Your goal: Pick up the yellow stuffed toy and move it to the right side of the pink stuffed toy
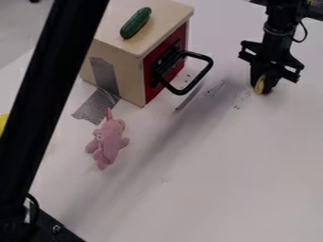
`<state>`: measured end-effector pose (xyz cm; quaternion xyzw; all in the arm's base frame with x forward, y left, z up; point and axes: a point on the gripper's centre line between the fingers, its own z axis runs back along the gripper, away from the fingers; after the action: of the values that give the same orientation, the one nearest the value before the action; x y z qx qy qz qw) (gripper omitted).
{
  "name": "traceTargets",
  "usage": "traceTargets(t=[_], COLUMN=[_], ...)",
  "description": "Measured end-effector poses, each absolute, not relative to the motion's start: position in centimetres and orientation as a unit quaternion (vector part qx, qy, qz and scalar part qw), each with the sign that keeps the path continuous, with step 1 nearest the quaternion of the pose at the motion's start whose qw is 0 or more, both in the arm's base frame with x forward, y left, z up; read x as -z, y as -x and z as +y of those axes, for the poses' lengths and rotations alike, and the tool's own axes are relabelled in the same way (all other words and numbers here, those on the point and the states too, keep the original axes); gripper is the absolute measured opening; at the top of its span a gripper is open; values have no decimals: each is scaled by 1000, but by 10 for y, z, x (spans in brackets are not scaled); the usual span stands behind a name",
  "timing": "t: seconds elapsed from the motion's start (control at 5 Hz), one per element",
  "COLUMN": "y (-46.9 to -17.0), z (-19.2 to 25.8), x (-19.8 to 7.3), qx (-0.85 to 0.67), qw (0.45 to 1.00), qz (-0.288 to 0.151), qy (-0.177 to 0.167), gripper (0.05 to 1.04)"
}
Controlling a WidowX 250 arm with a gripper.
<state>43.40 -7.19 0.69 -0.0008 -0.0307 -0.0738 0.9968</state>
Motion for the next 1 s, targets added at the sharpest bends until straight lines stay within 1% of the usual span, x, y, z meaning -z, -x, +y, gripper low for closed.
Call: traceTargets(t=[0.2,0.4,0.6,0.8,1.0], y=[-417,-381,-330,-285,-251], z=[-70,-63,-43,-6,0], x=[-36,-59,-54,-44,-29], qx=[75,78,78,84,119], qw=[996,995,995,994,990], qz=[-53,-69,-61,-69,-76], qy=[6,6,0,5,8], gripper=[102,90,90,90,90])
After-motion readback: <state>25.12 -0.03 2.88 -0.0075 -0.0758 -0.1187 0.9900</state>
